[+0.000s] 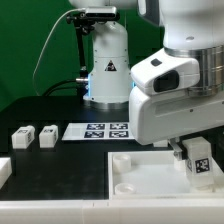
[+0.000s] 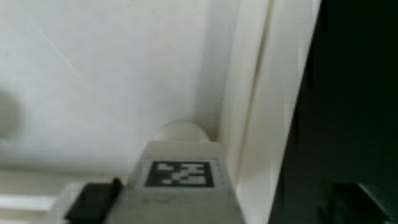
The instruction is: Assemble one leg
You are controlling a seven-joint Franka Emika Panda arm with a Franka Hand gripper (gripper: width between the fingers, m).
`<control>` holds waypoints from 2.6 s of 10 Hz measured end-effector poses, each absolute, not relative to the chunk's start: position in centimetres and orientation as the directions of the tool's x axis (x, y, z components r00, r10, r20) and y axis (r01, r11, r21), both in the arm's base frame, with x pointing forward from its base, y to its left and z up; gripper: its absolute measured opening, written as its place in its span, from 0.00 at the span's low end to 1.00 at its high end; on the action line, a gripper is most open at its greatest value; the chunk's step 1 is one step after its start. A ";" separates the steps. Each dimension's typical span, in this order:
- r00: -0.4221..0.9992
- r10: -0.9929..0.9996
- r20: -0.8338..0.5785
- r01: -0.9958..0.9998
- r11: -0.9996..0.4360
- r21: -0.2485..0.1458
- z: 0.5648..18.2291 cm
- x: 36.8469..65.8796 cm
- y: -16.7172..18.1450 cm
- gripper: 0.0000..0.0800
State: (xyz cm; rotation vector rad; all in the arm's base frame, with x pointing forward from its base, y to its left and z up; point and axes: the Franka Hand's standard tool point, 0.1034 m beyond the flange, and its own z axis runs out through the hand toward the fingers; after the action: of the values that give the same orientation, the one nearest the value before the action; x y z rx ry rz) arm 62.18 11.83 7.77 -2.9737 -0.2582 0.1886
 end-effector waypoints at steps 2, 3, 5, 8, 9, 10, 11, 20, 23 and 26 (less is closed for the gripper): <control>0.985 0.125 -0.119 0.106 -0.983 -0.149 7.7 62.2 11.5 0.38; 0.991 0.006 -0.136 -0.013 -0.991 -0.136 7.7 62.3 11.5 0.38; 0.959 -0.231 -0.167 -0.250 -0.962 -0.108 7.7 62.2 11.6 0.37; 0.821 -0.550 -0.152 -0.564 -0.822 -0.074 7.3 62.3 12.4 0.37; 0.762 -0.625 -0.169 -0.641 -0.764 -0.070 7.2 62.3 12.6 0.37; 0.622 -0.757 -0.202 -0.780 -0.623 -0.066 7.2 62.4 13.0 0.37; 0.482 -0.845 -0.231 -0.874 -0.483 -0.057 7.1 62.6 13.4 0.37; 0.850 -0.500 -0.166 -0.522 -0.842 -0.136 7.5 62.6 13.3 0.81; 0.983 -0.162 -0.089 -0.175 -0.972 -0.157 7.6 62.9 12.5 0.81; 0.976 0.211 0.052 0.217 -0.967 -0.135 8.0 64.2 12.7 0.81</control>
Offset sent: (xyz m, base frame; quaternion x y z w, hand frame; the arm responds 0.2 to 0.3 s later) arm 0.0000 0.0000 0.0000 0.0000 0.0000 0.1790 0.9838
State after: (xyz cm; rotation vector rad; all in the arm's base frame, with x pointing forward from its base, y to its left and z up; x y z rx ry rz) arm 64.16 12.71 8.03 -2.9834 -0.3247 -0.0562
